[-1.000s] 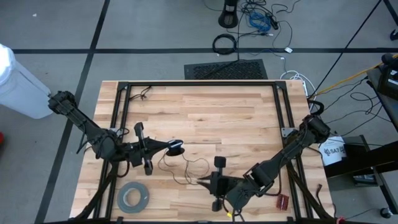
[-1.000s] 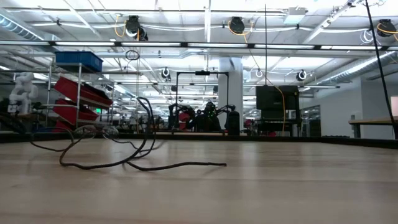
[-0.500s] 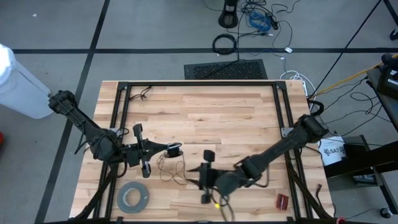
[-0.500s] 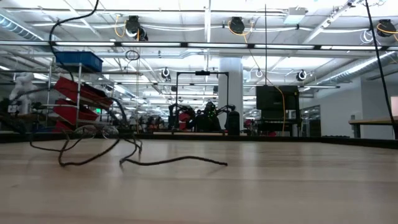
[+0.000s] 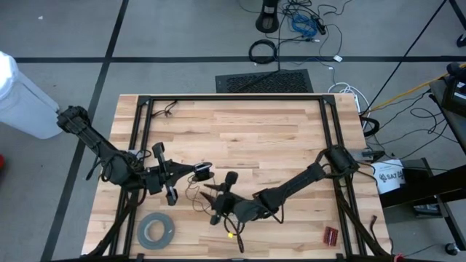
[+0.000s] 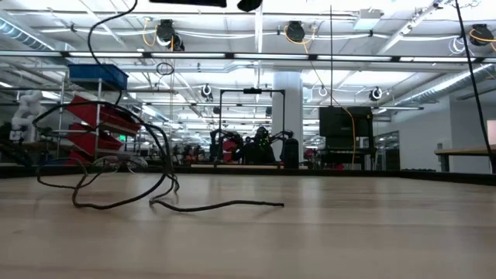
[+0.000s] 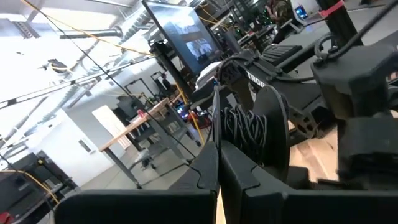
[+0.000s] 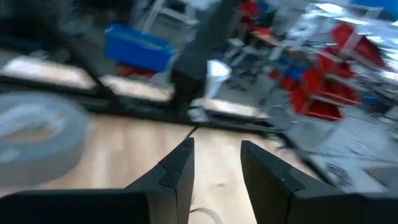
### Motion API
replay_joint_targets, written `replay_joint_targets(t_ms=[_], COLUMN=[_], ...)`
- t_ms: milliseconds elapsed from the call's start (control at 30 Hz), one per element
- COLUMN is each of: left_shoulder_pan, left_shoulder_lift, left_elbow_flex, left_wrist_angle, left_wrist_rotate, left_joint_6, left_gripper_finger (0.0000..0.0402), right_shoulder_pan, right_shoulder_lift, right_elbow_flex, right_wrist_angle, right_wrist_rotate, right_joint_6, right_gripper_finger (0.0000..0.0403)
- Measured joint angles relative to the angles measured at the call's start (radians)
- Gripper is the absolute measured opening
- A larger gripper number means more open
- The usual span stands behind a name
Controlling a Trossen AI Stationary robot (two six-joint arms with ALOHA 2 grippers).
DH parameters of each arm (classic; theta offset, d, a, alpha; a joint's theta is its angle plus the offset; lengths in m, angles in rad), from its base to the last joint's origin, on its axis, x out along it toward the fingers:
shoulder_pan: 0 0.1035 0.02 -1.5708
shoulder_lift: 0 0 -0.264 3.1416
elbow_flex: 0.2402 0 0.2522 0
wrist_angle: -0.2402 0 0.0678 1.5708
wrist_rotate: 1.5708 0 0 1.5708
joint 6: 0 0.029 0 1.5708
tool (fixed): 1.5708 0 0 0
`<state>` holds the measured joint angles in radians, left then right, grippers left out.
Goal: Coil cords
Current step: Uncoil the black wire from the spool
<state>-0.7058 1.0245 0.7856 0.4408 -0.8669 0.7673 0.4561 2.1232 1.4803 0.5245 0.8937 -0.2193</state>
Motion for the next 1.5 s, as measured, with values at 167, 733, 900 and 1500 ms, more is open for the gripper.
replay_joint_targets(t_ms=[167, 733, 900, 1500], left_shoulder_pan=[0.021, 0.035, 0.054, 0.057], left_shoulder_lift=[0.0, 0.0, 0.0, -0.001], left_elbow_flex=[0.0, 0.0, 0.0, 0.0], left_wrist_angle=[0.0, 0.034, 0.044, 0.001], left_wrist_rotate=[0.0, 0.006, 0.044, 0.047], left_joint_6=[0.0, 0.007, 0.006, 0.001], left_gripper_finger=[0.0, 0.0, 0.0, 0.0], right_shoulder_pan=[-0.01, -0.086, -0.096, 0.019], right_shoulder_lift=[-0.016, -0.018, -0.018, -0.075], right_elbow_flex=[0.0, 0.0, 0.0, 0.0], right_wrist_angle=[0.05, 0.208, 0.206, 0.103], right_wrist_rotate=[0.02, -0.145, -0.218, 0.342], right_joint_6=[-0.013, 0.022, 0.066, -0.117], right_gripper_finger=[0.0119, 0.0171, 0.013, 0.0001])
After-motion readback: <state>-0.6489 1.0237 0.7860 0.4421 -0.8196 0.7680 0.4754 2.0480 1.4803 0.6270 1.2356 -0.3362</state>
